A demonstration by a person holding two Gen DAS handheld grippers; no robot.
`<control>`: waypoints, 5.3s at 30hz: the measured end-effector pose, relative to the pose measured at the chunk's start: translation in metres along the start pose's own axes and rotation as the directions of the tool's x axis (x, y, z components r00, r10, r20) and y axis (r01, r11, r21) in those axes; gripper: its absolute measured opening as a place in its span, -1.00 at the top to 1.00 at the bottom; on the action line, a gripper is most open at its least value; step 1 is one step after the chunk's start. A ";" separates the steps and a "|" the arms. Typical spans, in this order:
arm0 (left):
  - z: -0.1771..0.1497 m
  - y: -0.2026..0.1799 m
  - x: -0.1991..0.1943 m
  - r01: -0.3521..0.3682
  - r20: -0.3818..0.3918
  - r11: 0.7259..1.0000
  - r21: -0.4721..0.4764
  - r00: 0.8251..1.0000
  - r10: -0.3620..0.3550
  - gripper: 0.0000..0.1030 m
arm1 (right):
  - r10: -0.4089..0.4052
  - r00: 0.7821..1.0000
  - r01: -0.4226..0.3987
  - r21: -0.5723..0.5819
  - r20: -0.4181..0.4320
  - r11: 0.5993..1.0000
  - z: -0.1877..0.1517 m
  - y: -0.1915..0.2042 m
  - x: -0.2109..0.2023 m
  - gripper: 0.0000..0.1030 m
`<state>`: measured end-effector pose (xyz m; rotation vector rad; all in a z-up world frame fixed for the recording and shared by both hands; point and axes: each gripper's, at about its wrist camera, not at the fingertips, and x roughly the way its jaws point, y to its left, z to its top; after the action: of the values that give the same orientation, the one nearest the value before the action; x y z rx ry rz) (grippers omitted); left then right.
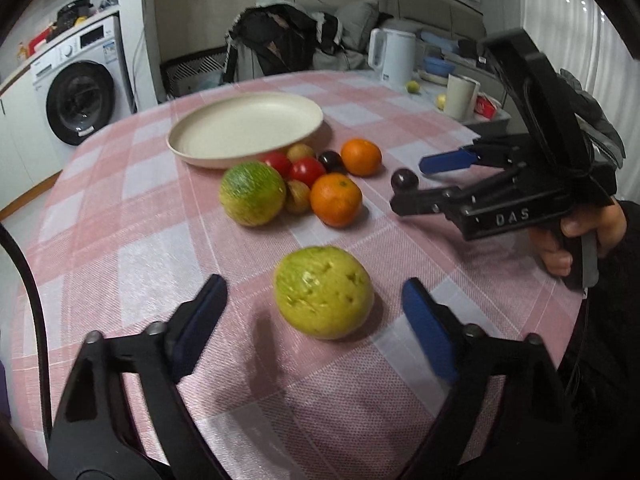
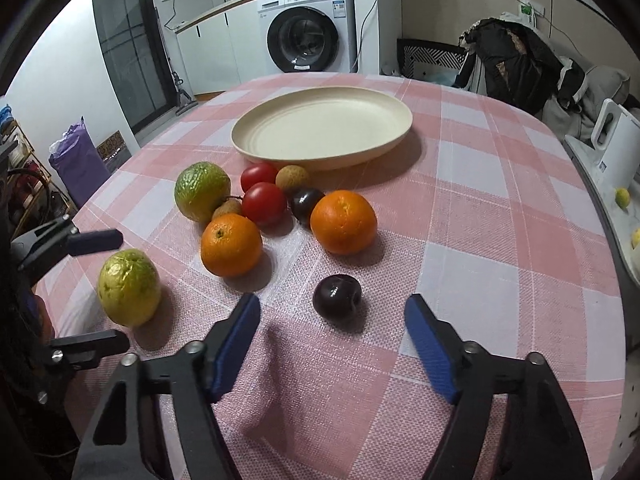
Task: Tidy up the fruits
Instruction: 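Grasp the yellow-green citrus with the left tool while the right tool grasps the dark plum, then carry both fruits over the plate and open both tools to drop them, then withdraw both tools from the plate and reach toward the remaining fruits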
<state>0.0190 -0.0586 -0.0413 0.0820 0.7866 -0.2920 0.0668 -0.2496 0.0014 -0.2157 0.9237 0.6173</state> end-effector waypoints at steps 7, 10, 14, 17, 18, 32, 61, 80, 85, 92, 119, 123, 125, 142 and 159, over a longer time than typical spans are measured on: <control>0.001 0.002 0.010 0.044 -0.033 0.999 -0.024 0.998 -0.045 -0.09 | -0.008 1.000 0.008 -0.004 -0.009 1.000 0.004 0.000 0.005 -0.03; 0.001 0.003 0.010 0.052 -0.044 0.998 -0.030 0.998 -0.053 0.04 | -0.022 1.000 0.022 -0.012 -0.010 1.000 0.005 0.001 0.006 0.03; 0.001 0.003 0.009 0.056 -0.046 0.998 -0.032 0.997 -0.057 0.05 | -0.049 0.999 0.048 -0.025 -0.017 0.999 0.006 0.004 0.008 0.10; 0.003 0.004 0.006 0.063 -0.035 0.997 -0.039 0.997 -0.064 0.05 | -0.055 0.998 0.054 -0.021 -0.016 0.998 0.007 0.003 0.008 0.21; 0.003 0.004 0.005 0.063 -0.029 0.997 -0.041 0.998 -0.064 0.05 | -0.053 0.998 0.053 -0.019 -0.014 0.998 0.006 0.003 0.008 0.23; 0.014 0.020 -0.004 0.079 0.033 0.991 -0.110 0.997 -0.076 0.05 | -0.001 1.000 0.001 -0.005 0.023 1.000 0.006 -0.001 -0.001 0.50; 0.081 0.048 -0.002 -0.019 0.165 0.990 -0.137 0.985 0.042 0.05 | 0.089 0.962 -0.087 -0.019 0.257 0.996 0.057 0.014 -0.035 0.50; 0.122 0.071 0.048 -0.051 0.161 0.984 -0.173 0.984 0.079 0.05 | 0.130 0.968 -0.152 0.091 0.216 0.984 0.097 -0.010 0.010 0.50; 0.127 0.074 0.069 -0.059 0.132 0.984 -0.168 0.988 0.082 0.05 | 0.113 0.974 -0.133 0.092 0.197 0.987 0.102 -0.011 0.021 0.49; 0.130 0.079 0.095 -0.061 0.089 0.983 -0.173 0.993 0.077 0.05 | 0.086 0.983 -0.104 0.109 0.163 0.989 0.104 -0.017 0.038 0.49; 0.109 0.078 0.062 -0.133 0.153 0.974 -0.185 0.975 0.162 -0.62 | 0.037 0.981 -0.057 0.100 0.190 0.993 0.086 -0.016 0.017 -0.58; 0.098 0.075 0.038 -0.148 0.182 0.967 -0.209 0.965 0.188 -0.98 | -0.016 0.976 -0.003 0.088 0.216 0.996 0.077 -0.015 0.004 -0.96; 0.089 0.074 0.024 -0.153 0.208 0.964 -0.218 0.958 0.199 -0.98 | -0.010 0.975 -0.009 0.083 0.221 0.997 0.070 -0.014 -0.001 -1.00; 0.061 0.060 -0.022 -0.201 0.208 0.959 -0.201 0.948 0.242 -0.98 | -0.076 0.973 0.084 -0.027 0.217 0.996 0.051 0.001 -0.021 -1.00; 0.057 0.066 0.017 -0.154 0.114 0.969 -0.192 0.977 0.178 -0.98 | -0.107 0.988 0.108 -0.002 0.114 0.994 0.045 -0.010 0.008 -1.00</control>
<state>0.0884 -0.0096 -0.0151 -0.0435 0.6685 -0.0645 0.1068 -0.2353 0.0214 -0.2334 0.7942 0.5284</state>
